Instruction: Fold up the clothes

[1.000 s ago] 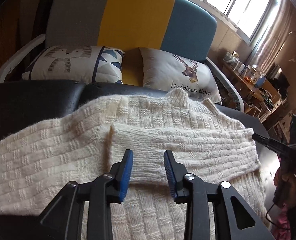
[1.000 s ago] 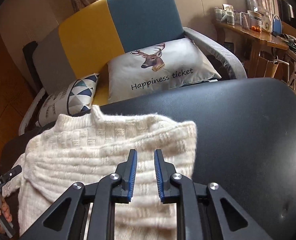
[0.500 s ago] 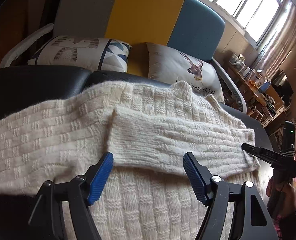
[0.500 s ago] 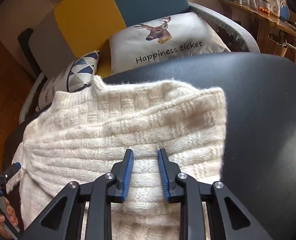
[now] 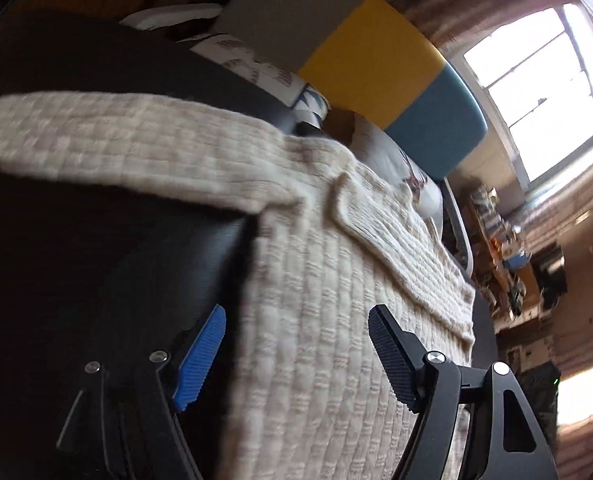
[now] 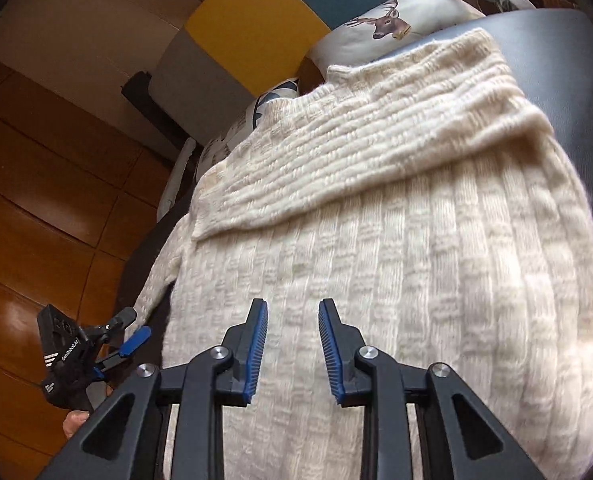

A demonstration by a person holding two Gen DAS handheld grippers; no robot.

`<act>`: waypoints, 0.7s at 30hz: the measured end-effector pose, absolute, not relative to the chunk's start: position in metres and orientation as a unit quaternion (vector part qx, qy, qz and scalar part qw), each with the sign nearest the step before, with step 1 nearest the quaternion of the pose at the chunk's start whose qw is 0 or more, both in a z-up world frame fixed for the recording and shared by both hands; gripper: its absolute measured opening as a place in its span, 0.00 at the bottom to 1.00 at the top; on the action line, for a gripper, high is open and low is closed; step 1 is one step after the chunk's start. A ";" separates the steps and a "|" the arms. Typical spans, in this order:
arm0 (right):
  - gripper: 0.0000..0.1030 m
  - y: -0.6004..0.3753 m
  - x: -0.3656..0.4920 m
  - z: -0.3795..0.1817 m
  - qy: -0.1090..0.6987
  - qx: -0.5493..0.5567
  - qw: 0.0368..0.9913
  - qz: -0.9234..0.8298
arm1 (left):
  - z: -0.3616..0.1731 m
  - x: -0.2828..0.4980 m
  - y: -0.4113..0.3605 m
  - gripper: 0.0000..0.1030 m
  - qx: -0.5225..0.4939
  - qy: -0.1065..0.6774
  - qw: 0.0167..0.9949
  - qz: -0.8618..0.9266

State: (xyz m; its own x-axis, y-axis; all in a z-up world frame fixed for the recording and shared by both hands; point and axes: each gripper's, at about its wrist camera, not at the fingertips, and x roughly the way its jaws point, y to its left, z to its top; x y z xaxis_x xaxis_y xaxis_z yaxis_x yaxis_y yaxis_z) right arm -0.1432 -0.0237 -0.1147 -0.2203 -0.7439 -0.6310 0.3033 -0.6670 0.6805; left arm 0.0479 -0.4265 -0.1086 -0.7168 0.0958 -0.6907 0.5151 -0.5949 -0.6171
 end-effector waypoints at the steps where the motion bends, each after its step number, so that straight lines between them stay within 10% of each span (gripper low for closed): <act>1: 0.27 -0.022 -0.138 -0.115 -0.215 0.516 0.349 -0.752 | -0.112 0.066 -0.440 0.76 0.344 0.454 0.143 -0.809; 15: 0.27 -0.021 -0.110 -0.118 -0.198 0.523 0.321 -0.765 | -0.144 0.217 -0.628 0.73 0.171 0.655 0.285 -0.678; 21: 0.27 -0.028 -0.109 -0.124 -0.185 0.538 0.318 -0.759 | -0.139 0.190 -0.632 0.72 0.202 0.625 0.282 -0.699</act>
